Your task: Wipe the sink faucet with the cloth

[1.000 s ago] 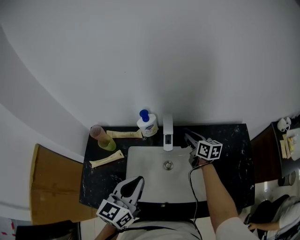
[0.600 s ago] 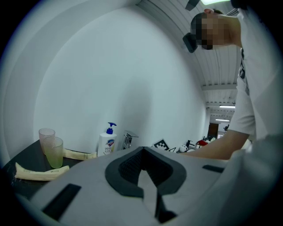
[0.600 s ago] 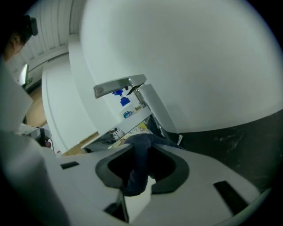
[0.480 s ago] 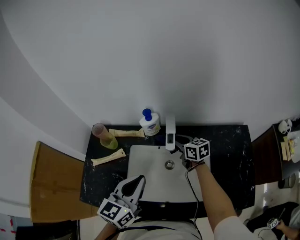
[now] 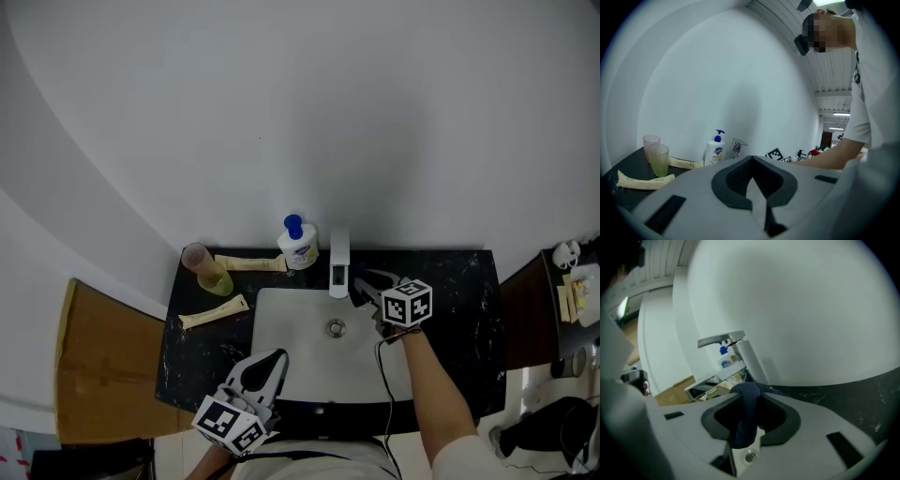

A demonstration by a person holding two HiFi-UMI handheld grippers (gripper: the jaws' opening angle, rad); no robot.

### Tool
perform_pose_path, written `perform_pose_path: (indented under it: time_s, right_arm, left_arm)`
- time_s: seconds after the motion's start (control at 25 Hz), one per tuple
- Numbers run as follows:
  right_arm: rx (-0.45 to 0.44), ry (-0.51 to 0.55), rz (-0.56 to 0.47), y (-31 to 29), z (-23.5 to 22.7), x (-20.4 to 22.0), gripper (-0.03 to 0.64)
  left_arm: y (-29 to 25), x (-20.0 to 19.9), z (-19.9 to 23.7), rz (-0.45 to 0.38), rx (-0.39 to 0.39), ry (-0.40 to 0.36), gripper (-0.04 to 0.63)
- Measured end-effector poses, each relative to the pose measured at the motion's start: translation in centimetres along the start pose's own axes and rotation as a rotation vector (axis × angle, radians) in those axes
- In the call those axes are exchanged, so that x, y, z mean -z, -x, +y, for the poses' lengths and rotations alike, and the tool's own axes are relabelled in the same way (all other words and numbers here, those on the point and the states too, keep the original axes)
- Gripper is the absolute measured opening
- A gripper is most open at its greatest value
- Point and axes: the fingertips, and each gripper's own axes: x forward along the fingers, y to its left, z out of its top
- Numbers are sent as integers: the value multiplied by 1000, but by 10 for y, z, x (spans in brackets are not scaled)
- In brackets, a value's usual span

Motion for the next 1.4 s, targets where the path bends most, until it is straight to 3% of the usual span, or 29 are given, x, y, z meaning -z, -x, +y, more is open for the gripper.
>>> perform_pose_path:
  time_s: [0.24,0.36,0.56,0.68,0.84,1.04,1.24,1.4]
  right_arm:
    - [-114,66,63,-28,39,12,103]
    - [-60,66,45,-36,29,6,103]
    - [125,88,10,-18,-9,0,103]
    - [220,32,-58,11,-31,-4,103]
    - [187,10,-120,55,-15,0,103]
    - [200,70,-169,115,11,-4,103]
    - [229,53,-250,170,55,-8,103]
    - [253,98,-309,208,98,-23,103]
  left_arm:
    - [2,0,-4,-4,2,-4,2]
    - [10,-5,1,1,-27,-13,2]
    - [20,-6,4,4,-53,-21,2]
    - [20,-7,1,-4,-40,-22,2]
    - [19,-5,-9,-14,-17,-21,2]
    - [8,-12,-22,-75,69,-26,2]
    - [17,-23,-22,-71,60,-16,2]
    - [19,-22,-20,-101,83,-18,2]
